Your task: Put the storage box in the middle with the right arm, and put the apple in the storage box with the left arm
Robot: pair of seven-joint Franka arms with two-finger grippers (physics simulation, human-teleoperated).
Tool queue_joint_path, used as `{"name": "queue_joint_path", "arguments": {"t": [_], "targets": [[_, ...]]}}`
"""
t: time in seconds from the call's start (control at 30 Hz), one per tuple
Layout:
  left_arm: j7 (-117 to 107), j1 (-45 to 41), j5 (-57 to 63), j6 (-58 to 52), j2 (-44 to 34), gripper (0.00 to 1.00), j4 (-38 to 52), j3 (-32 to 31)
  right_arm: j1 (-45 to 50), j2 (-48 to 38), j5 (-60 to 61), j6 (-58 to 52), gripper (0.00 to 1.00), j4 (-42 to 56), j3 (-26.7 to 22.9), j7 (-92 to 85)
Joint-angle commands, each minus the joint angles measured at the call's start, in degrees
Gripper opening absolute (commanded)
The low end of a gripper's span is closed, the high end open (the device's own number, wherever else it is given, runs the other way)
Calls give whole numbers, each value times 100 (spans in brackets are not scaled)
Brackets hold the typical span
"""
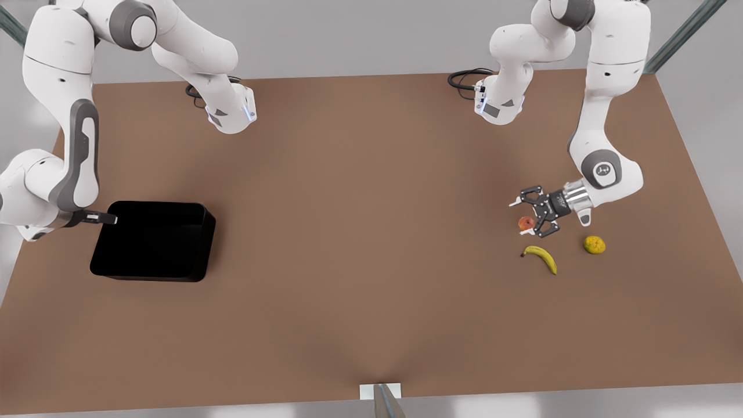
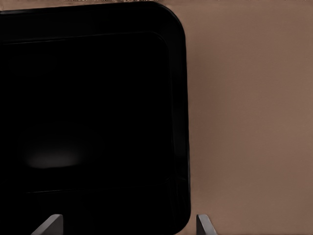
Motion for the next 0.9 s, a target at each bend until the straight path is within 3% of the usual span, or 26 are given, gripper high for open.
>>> {"name": "queue_joint_path", "arguments": {"t": [0.0, 0.13, 0.63, 0.67, 0.7, 0.77, 0.87], "targets": [[52, 18, -405, -6, 39, 100, 11, 9, -36, 46, 18, 71, 100, -1, 1, -84], [404, 176, -572, -76, 356, 100, 117, 97, -466, 310, 299, 299, 100, 8, 10, -577], [1898, 633, -1117, -797, 1190, 100, -6, 237, -546, 1356, 958, 1038, 99, 289, 36, -964], [2003, 633, -1117, -806, 1270, 100, 3, 237, -537, 1417, 958, 1038, 95, 316, 45, -964], [2214, 642, -1143, -797, 1401, 100, 11, 237, -519, 1417, 958, 1038, 77, 307, 45, -964], [2583, 721, -1354, -806, 1709, 100, 20, 246, -484, 1417, 949, 1003, 24, 325, 45, -972], [2751, 800, -1442, -859, 1876, 100, 47, 264, -475, 1417, 949, 1003, 21, 325, 54, -1183]]}}
